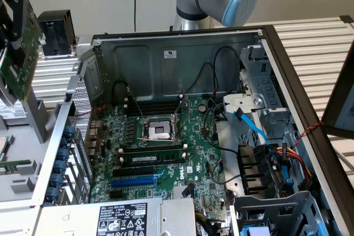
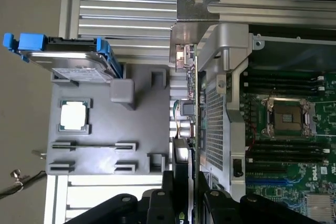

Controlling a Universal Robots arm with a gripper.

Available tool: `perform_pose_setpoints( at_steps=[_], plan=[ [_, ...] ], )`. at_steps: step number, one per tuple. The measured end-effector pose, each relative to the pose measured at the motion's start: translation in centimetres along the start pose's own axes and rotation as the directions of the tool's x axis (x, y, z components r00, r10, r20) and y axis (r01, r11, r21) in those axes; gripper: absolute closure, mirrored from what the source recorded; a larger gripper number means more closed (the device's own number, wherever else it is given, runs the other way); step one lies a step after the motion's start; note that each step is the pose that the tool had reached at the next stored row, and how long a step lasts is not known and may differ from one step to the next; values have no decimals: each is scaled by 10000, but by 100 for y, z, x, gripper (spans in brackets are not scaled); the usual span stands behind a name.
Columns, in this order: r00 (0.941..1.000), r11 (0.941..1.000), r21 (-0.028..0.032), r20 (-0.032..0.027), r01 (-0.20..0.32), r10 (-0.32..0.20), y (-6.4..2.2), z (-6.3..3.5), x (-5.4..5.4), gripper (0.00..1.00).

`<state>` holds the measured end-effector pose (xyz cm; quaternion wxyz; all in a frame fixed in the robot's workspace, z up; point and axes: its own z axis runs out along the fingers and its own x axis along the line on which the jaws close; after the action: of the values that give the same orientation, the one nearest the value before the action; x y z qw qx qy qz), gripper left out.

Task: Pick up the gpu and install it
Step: 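Pick up the gpu and move the gpu toward the slot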

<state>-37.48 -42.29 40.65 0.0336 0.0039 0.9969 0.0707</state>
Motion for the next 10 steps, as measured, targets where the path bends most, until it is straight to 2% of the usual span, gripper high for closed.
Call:
perform_pose_setpoints(
  at_steps=[1, 3, 7, 10],
  plan=[
    [10000, 10000, -6, -43, -5, 5, -2, -15, -22, 73],
    [10000, 10000, -8, -88, -12, 12, -9, -51, -83, 73],
    [9999, 10000, -11, -120, -17, 17, -37, -141, -259, 73],
    [9999, 10000, -8, -139, -19, 19, -57, -167, -395, 73]
  ],
)
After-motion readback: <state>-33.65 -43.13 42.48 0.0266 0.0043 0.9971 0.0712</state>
